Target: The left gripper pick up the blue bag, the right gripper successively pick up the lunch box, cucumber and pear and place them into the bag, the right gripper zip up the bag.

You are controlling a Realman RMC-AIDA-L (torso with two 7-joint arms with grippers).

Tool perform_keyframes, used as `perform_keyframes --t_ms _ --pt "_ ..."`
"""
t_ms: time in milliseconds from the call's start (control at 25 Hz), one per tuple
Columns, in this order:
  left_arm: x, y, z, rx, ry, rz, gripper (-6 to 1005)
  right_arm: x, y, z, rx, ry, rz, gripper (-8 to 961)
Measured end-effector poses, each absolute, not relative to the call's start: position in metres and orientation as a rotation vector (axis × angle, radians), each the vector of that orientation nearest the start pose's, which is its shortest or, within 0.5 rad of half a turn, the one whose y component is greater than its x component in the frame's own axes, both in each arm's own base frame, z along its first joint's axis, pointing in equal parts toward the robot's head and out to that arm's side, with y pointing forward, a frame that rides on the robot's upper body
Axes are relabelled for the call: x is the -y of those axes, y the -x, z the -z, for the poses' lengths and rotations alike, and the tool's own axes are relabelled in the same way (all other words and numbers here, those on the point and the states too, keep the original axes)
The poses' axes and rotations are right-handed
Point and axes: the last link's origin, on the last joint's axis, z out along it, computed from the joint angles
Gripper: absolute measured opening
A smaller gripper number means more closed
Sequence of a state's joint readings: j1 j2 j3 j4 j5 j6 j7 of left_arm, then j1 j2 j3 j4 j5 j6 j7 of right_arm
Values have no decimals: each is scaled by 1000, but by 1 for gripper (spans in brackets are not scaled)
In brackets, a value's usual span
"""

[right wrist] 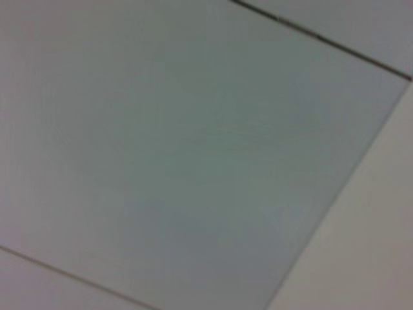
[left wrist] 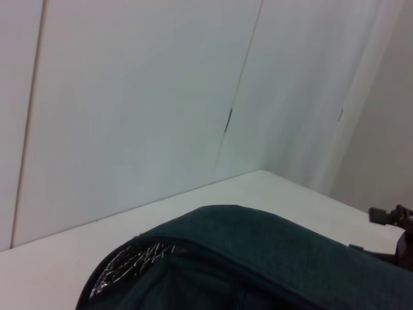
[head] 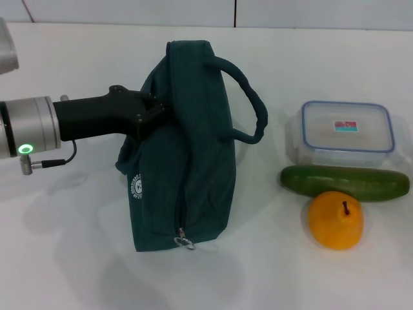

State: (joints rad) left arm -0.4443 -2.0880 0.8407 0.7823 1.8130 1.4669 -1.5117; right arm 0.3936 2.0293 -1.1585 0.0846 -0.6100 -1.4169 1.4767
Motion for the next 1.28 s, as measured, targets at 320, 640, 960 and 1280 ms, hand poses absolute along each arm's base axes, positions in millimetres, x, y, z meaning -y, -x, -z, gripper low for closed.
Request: perform_keyframes --t_ms 320,640,960,1280 --pt "-337 251 -6 711 2617 793 53 -292 -340 23 -1650 1524 -1408 870" --pt "-336 249 -4 707 2625 799 51 -297 -335 31 -1707 1568 -1368 869" --pt "-337 248 -4 706 2626 798 50 -300 -329 29 -1696 1590 -1401 870" --pt "-336 248 -1 698 2643 782 51 -306 -326 27 -1691 1590 -1417 870"
